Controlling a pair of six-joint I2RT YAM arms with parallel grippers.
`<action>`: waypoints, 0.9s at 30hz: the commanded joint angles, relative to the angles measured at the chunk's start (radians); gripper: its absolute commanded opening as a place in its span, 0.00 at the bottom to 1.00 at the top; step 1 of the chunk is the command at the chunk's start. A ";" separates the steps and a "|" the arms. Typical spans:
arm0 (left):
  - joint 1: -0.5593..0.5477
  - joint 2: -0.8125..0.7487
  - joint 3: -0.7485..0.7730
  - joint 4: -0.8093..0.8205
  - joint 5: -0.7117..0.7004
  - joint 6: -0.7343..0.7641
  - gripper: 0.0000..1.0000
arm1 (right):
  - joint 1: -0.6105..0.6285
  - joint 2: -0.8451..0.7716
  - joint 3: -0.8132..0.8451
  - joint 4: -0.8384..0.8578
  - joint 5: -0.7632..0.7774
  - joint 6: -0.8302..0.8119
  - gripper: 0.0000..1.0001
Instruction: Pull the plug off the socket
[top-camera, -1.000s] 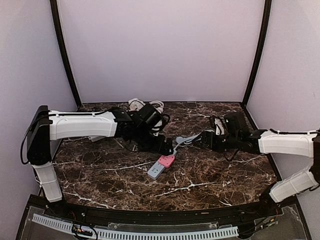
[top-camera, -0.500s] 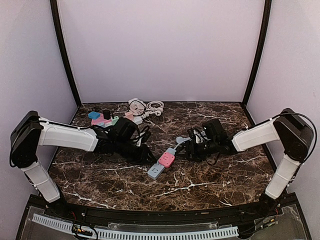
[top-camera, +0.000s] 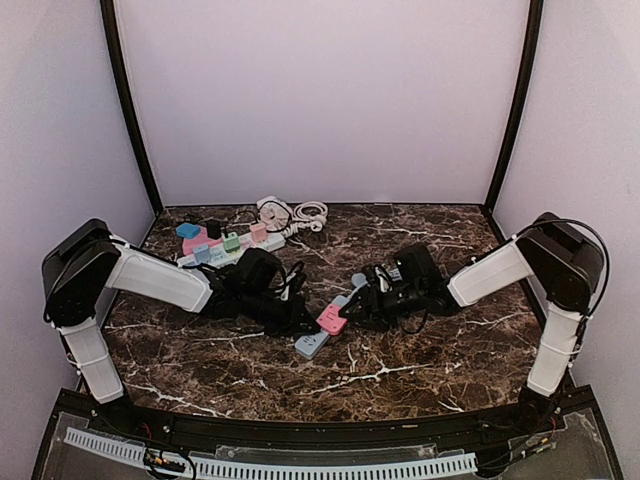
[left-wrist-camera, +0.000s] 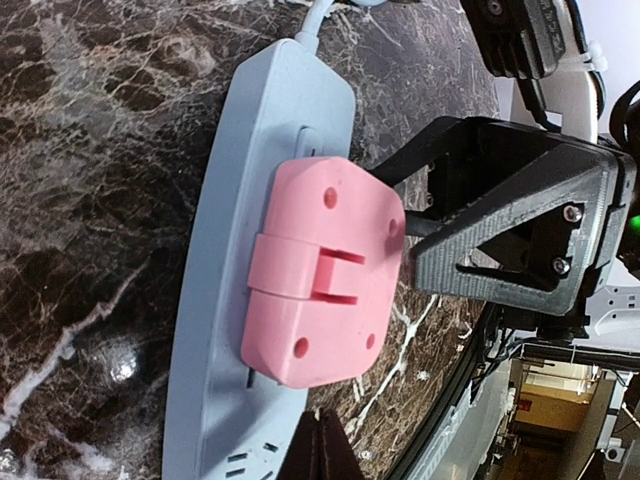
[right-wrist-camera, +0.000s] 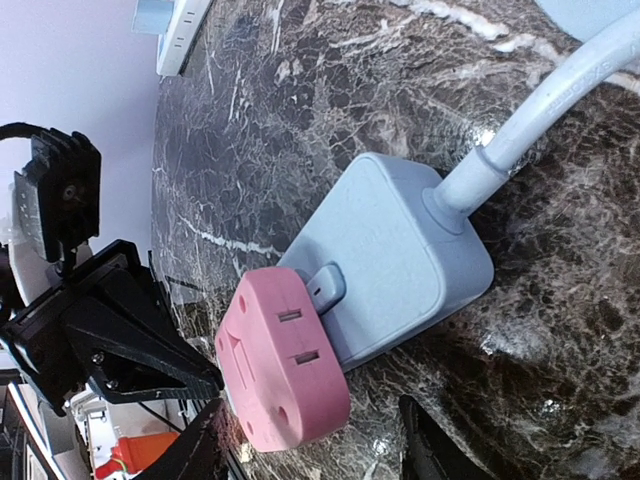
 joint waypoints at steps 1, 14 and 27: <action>0.004 0.016 -0.028 0.018 -0.019 -0.018 0.00 | 0.012 0.026 0.006 0.092 -0.040 0.046 0.52; -0.006 0.034 -0.042 -0.053 -0.088 -0.027 0.00 | 0.019 0.074 -0.033 0.270 -0.097 0.168 0.37; -0.044 0.080 -0.010 -0.138 -0.165 -0.038 0.00 | 0.018 0.097 -0.089 0.443 -0.144 0.293 0.09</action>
